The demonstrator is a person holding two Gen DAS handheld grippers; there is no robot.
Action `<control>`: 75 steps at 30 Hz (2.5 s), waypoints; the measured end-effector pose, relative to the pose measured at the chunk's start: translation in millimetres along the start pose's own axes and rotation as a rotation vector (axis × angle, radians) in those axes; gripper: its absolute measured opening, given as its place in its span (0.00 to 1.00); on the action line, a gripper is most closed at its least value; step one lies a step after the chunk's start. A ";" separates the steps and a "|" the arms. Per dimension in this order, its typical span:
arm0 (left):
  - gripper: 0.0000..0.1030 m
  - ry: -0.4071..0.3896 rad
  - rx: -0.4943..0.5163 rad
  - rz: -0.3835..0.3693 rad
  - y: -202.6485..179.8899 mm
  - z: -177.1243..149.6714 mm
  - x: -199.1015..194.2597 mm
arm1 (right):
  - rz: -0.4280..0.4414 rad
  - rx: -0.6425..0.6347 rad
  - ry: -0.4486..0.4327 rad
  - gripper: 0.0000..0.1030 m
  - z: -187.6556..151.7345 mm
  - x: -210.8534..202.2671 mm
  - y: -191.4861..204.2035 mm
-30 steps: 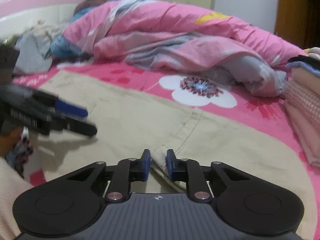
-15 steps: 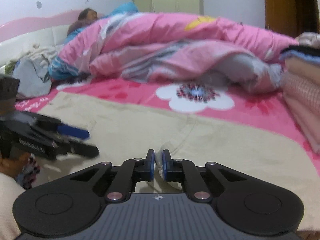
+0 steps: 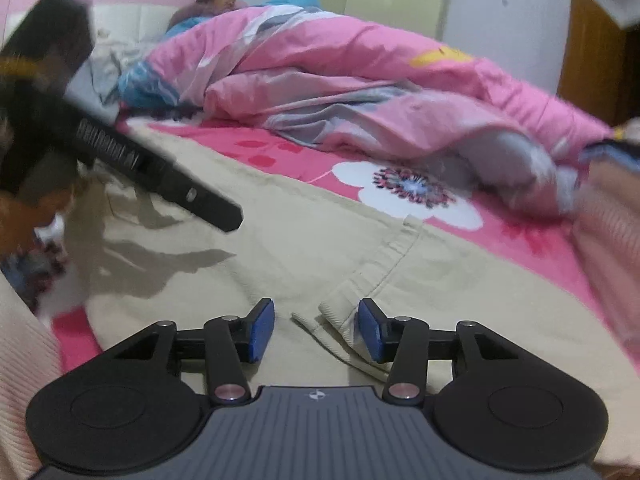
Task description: Fold clothes
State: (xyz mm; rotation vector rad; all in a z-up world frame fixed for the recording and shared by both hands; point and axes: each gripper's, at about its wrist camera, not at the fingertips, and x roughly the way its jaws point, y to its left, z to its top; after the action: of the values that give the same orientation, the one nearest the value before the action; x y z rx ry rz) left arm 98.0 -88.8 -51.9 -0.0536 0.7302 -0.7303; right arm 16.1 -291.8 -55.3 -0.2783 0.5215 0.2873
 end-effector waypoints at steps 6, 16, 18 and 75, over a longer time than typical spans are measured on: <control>0.68 0.001 -0.001 0.001 -5.7 8.7 0.3 | 0.026 0.089 0.000 0.40 -2.6 -0.1 -14.2; 0.68 0.085 -0.254 -0.090 11.0 35.4 24.7 | 0.012 0.175 -0.077 0.14 -4.0 -16.1 -30.3; 0.68 0.097 -0.322 -0.124 14.3 42.5 34.5 | 0.014 0.209 -0.106 0.14 -4.3 -23.1 -36.0; 0.09 0.011 -0.413 -0.060 141.4 55.3 -65.1 | 0.474 -0.137 -0.125 0.14 141.5 7.6 112.1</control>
State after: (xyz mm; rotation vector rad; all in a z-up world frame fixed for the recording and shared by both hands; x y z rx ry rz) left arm 182.5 47.6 -12.6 -0.4487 0.8843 -0.6269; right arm 47.8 -140.0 37.5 -0.2655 0.4395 0.7980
